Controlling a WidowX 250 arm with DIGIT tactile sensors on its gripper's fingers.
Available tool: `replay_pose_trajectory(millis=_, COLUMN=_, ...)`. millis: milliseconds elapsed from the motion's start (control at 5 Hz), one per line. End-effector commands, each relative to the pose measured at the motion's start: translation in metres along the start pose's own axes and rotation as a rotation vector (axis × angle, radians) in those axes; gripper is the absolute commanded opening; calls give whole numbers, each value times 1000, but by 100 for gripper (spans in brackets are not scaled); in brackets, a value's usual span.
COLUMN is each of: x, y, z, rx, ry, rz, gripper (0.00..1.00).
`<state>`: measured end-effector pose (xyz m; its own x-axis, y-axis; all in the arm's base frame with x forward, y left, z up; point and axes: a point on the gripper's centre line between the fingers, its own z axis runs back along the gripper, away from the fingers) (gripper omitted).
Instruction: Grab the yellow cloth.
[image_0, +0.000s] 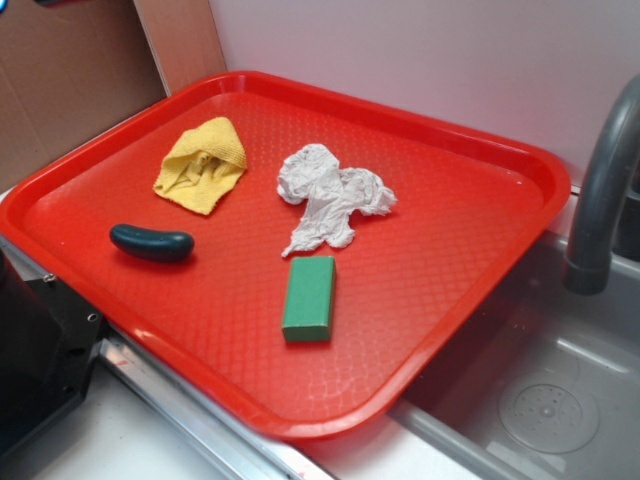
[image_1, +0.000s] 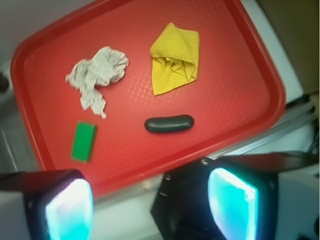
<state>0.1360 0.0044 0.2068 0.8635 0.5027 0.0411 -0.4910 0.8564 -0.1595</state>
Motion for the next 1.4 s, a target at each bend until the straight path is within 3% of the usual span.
replay_pose_trajectory(millis=0, x=49, y=6, z=-34, rx=-55, ry=-117, rz=148, gripper=100)
replay_pose_trajectory(millis=200, x=78, y=10, z=-59, rx=-59, ry=-202, rz=209, gripper=100)
replay_pose_trajectory(millis=600, x=111, y=17, z=-99, rx=-71, ry=-310, rz=238, gripper=100)
replay_pose_trajectory(millis=1000, x=140, y=21, z=-143, rx=38, ry=-386, rz=261, gripper=100)
replay_pose_trajectory(millis=1200, x=148, y=26, z=-169, rx=99, ry=-354, rz=239, gripper=100)
